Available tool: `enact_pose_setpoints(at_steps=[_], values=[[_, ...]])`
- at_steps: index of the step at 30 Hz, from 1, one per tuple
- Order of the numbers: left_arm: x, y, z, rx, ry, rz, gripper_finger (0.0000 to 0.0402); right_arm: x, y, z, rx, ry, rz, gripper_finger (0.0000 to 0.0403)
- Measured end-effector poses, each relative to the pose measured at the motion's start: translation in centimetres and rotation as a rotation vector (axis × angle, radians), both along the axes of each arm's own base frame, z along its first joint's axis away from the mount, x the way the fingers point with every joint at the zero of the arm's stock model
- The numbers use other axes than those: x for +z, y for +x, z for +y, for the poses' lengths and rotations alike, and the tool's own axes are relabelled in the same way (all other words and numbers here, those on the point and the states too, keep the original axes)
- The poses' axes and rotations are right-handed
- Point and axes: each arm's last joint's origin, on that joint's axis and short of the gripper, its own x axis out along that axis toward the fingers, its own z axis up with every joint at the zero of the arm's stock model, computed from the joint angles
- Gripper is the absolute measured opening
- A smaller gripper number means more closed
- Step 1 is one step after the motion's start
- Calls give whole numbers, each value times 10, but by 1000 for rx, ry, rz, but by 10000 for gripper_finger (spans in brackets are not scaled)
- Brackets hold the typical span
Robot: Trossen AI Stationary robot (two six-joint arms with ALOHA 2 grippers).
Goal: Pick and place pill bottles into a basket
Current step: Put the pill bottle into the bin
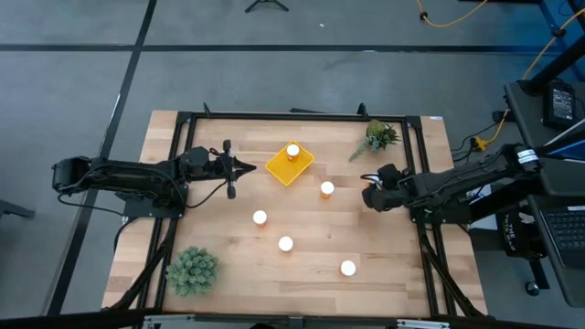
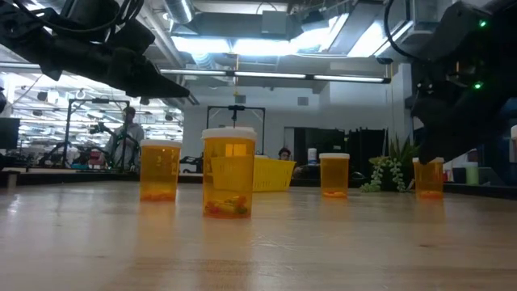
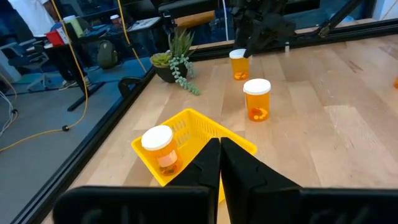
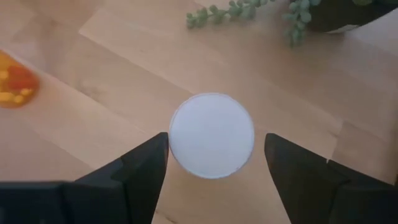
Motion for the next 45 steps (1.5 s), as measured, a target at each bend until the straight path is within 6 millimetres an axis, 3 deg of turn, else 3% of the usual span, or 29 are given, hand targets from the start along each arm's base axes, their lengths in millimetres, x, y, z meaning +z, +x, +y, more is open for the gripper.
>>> enact_pose_setpoints(at_steps=[21,32,45], values=[[0,0,0,0,0,0,2,-6,11,-5,4,37,13,268],[0,0,0,-1,0,0,4,-6,11,-6,0,35,14,213],[0,0,0,0,-1,0,9,-4,10,-6,4,47,-4,218]])
